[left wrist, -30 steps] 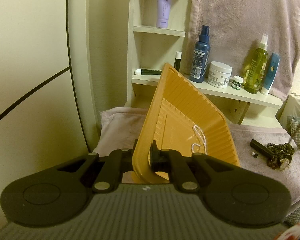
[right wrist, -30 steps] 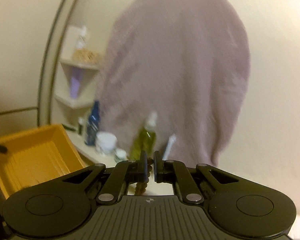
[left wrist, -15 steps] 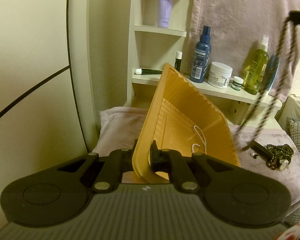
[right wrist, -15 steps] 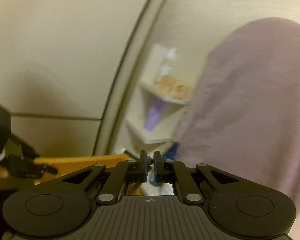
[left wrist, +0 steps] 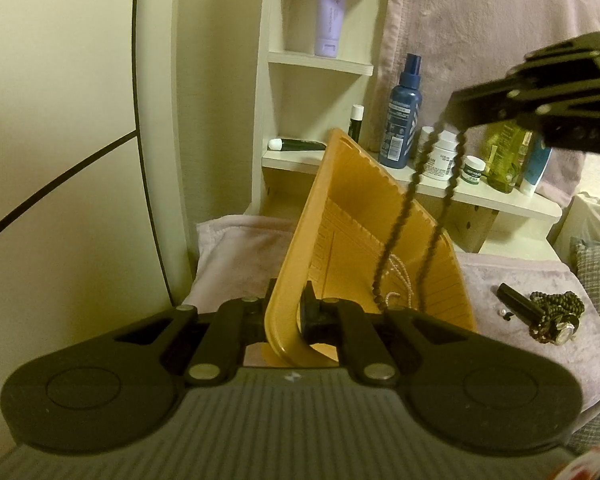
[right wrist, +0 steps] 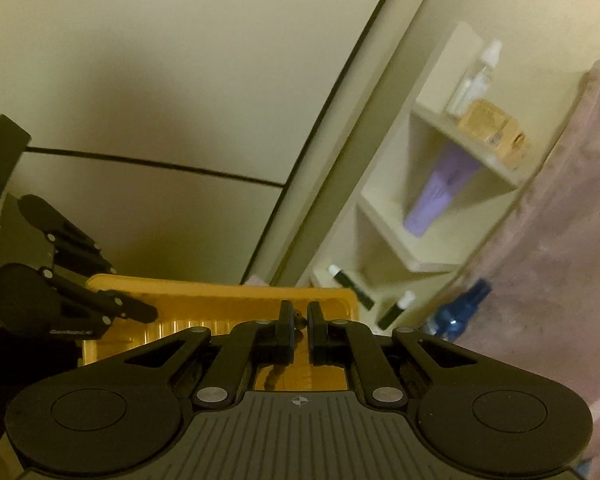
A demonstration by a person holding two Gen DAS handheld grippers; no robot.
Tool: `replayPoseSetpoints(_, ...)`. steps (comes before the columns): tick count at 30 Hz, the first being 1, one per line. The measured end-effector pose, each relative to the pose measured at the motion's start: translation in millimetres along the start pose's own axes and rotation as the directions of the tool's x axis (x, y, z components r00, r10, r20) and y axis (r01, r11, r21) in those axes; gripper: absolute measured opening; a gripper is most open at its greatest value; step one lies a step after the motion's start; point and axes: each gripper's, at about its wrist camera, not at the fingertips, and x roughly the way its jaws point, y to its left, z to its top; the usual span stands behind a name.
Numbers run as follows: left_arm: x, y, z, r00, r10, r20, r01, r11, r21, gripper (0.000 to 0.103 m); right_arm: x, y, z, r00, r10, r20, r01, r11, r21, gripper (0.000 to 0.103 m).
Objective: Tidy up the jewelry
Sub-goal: 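Lift the dark bead strand into the orange tray and open the right gripper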
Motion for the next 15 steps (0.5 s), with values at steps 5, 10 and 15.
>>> replayPoseSetpoints(5,0.2,0.5,0.7,1.000,-0.001,-0.001,0.001,1.000,-0.002,0.007,13.6,-5.5,-9.0,0.999,0.015,-0.038,-0.013,0.999,0.047,0.006)
replayPoseSetpoints(10,-0.2,1.3,0.3,1.000,0.000,-0.002,0.000,1.000,-0.002,0.007,6.7,-14.8,-18.4,1.000,0.012,-0.009,-0.011,0.993,0.121,0.006)
replayPoseSetpoints(15,0.0,1.0,0.6,1.000,0.000,-0.001,0.000,1.000,0.000,0.007,-24.7,-30.9,-31.0,0.998,-0.052,0.034,0.043,0.974,0.222,0.006)
